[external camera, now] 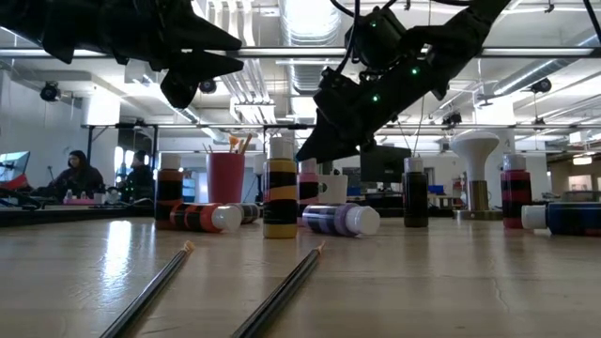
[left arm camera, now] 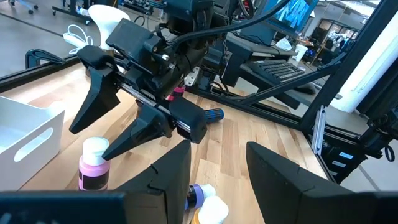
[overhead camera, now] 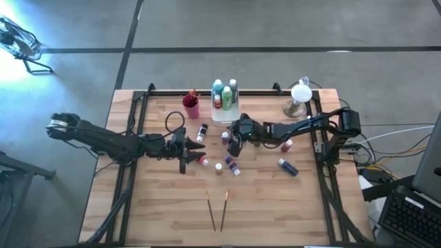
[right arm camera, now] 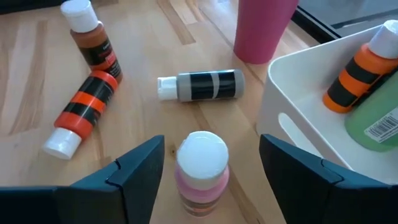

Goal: Pick & Place Paint Supplies
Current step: Put the pink paint bottle into the white bin

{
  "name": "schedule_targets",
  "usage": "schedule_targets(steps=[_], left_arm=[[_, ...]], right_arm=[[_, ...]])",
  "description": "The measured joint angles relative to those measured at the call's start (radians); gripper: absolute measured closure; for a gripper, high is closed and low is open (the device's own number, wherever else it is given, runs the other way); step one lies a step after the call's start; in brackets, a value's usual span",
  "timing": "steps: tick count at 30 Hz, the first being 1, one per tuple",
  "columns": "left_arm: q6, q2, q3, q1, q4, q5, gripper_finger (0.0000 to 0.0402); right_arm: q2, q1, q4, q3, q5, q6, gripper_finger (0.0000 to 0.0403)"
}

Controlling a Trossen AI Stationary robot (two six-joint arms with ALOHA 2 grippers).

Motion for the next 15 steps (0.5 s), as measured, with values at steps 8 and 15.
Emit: schedule_targets(steps=[8, 15], left_arm=[[-0.002, 0.0, 0.0, 0.0, 0.0, 0.0, 0.0241], [-0.009, 0.0, 0.0, 0.0, -0.003, 0.0, 0.0241]], right_arm=[[0.0, 0.0, -0.002, 0.0, 0.002, 0.0, 0.0142], [0.058, -0.001, -0.001, 0.014, -0.005, -0.015, 0.0162]])
